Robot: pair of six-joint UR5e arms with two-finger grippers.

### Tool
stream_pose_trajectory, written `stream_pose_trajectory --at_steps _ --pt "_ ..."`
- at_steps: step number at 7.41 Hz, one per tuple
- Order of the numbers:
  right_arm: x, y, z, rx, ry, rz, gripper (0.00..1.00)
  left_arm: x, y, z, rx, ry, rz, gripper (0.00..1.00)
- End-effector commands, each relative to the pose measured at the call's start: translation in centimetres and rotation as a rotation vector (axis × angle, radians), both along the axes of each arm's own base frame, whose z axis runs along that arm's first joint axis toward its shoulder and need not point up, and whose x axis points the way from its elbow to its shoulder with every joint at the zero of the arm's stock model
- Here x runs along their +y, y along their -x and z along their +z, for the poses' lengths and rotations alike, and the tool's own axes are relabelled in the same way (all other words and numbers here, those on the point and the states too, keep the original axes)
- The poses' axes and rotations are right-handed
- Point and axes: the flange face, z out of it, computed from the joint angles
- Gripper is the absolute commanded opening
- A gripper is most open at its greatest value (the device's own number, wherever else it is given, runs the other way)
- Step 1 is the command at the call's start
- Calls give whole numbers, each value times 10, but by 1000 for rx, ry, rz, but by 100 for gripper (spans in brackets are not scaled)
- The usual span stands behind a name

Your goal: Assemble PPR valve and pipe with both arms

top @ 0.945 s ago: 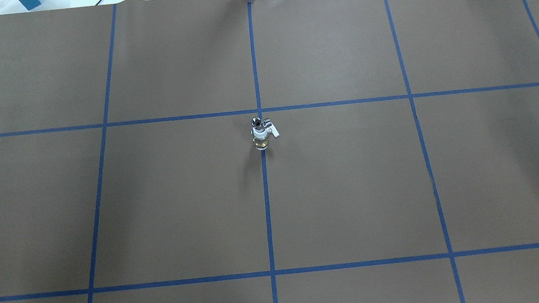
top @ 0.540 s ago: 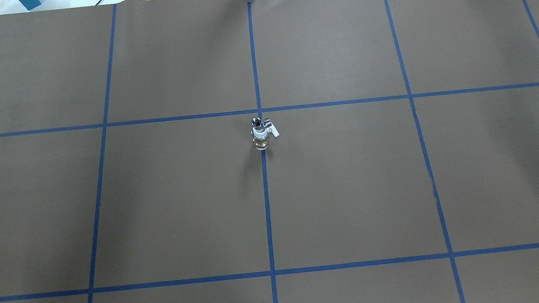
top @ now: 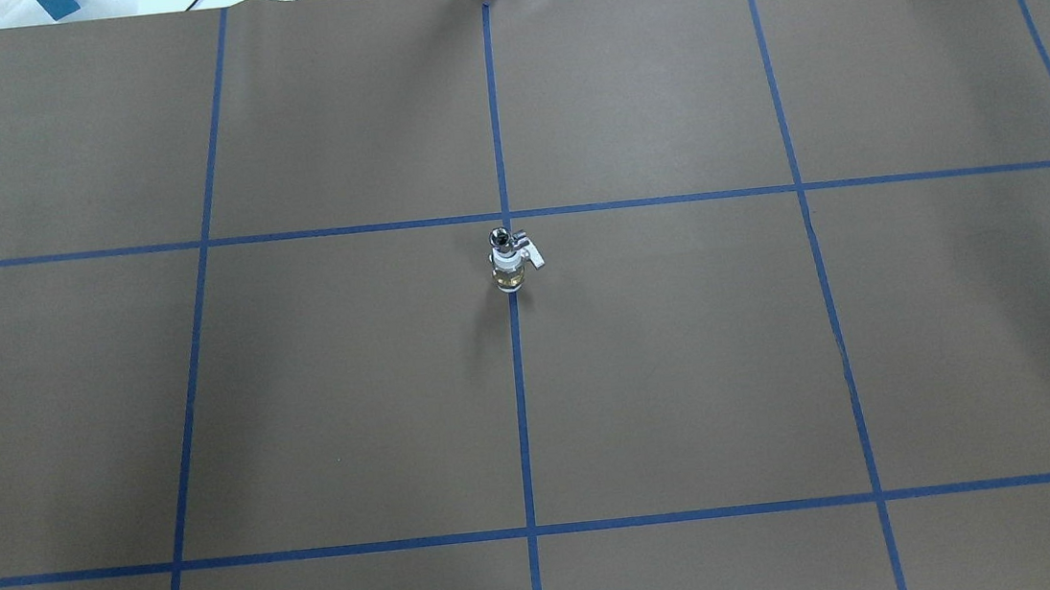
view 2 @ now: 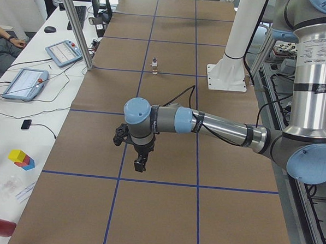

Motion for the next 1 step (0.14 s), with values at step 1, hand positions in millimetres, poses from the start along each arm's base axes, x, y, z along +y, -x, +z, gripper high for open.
stream_pose_trajectory --at_steps 1 --pt "0 0 0 0 0 0 100 -1 0 -9 -1 -20 -1 100"
